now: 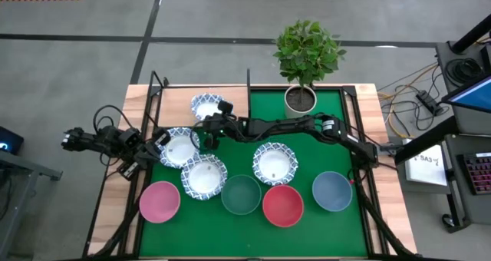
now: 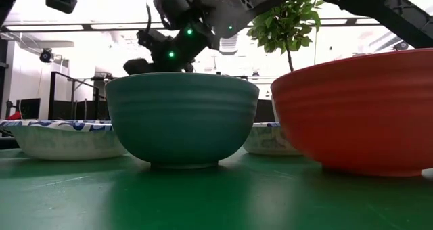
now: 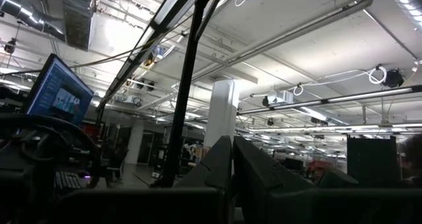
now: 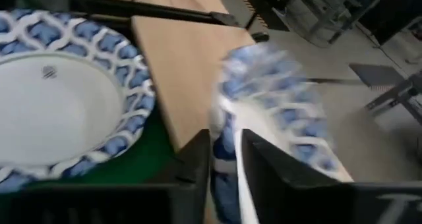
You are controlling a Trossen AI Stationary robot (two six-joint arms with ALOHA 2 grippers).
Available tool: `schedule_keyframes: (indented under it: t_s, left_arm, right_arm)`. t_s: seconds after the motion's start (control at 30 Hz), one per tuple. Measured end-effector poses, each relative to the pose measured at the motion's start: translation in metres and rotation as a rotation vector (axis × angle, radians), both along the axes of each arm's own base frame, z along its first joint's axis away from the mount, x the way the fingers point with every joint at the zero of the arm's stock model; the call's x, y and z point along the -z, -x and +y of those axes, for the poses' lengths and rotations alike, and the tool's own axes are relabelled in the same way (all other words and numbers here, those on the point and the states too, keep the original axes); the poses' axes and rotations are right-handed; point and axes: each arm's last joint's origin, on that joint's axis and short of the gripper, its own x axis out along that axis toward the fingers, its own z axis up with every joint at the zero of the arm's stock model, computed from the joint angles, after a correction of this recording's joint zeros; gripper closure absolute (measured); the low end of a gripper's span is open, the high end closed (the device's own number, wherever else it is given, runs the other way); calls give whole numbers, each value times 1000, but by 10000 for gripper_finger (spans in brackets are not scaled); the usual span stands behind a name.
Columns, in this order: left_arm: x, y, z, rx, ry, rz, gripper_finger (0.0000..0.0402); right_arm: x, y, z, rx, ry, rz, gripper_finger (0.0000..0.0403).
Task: Place and stack bowls onto a shelf
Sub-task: Put the white and blue bowl on the shelf
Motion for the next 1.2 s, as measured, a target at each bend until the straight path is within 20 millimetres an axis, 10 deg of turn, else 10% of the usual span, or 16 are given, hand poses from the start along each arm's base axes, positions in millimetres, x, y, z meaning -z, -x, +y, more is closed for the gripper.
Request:
schedule_keyframes:
  t_s: [0.5, 0.87, 1.2]
  left_arm:
    - [0, 0, 0, -1, 0, 2, 402]
    - [0, 0, 0, -2, 0, 6, 402]
    - [1, 0, 0, -2, -1, 8, 402]
  right_arm:
    - [-20, 11, 1, 26, -284, 32, 208]
    - [-45, 38, 3, 38, -264, 407, 377]
    - [-21, 39, -12, 110, -238, 423, 394]
